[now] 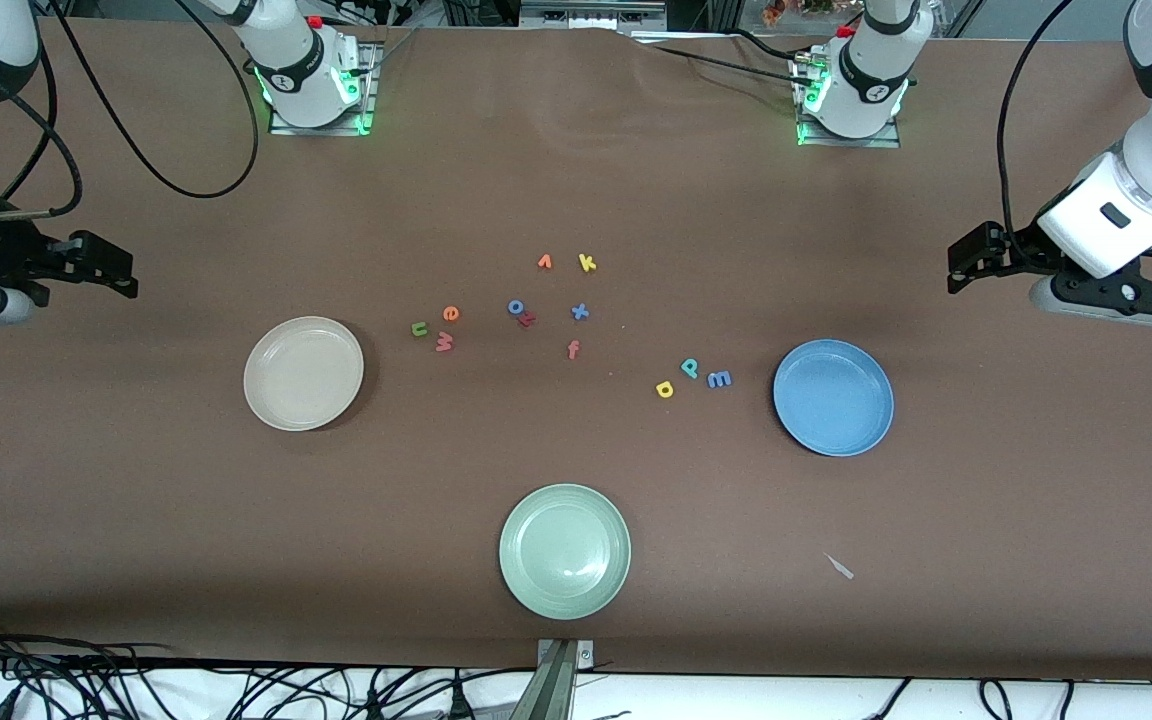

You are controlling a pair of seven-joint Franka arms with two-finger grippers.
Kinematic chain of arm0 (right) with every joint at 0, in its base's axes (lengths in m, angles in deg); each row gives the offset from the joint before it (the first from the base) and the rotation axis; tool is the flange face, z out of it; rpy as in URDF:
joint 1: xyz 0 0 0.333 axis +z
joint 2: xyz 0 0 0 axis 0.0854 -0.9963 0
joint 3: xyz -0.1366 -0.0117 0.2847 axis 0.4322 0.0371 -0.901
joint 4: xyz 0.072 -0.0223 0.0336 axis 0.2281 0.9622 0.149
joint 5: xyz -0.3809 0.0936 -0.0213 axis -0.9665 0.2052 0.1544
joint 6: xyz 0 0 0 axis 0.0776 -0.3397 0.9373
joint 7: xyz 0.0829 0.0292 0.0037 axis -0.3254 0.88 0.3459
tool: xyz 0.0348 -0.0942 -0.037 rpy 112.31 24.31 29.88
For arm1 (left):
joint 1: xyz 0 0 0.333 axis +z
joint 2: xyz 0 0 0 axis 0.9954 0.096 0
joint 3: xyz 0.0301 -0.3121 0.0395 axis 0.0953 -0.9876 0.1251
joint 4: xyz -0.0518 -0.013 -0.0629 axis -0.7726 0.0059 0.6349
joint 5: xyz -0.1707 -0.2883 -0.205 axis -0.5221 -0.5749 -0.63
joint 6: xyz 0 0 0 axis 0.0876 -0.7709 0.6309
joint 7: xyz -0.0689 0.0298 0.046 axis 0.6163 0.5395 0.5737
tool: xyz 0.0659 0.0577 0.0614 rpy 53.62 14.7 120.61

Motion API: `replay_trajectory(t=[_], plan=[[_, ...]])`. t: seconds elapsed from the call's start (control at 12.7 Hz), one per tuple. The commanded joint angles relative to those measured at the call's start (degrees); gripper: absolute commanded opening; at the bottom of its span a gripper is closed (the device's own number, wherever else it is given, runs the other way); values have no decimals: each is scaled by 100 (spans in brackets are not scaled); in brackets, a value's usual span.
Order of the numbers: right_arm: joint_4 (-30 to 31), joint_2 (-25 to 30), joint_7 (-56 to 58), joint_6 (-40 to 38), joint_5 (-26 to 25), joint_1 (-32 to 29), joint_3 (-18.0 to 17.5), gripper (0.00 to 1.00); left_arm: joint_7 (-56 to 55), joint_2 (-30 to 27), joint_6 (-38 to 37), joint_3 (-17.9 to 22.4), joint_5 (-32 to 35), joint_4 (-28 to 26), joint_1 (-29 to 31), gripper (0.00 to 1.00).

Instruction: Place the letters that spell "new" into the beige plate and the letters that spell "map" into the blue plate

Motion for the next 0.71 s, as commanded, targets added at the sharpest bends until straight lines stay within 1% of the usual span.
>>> replay_trajectory(t=[0.0,0.24,0.63], plan=[[-29,-3,-50,-46,100,-25,33,100,-5,161,-38,-29,148,168,-40,100],[-29,-3,-50,-46,213,-25,33,100,-5,161,-38,-29,148,168,-40,100],[-29,6,-50,-46,214,-25,33,100,-5,161,-38,-29,157,168,-23,100]])
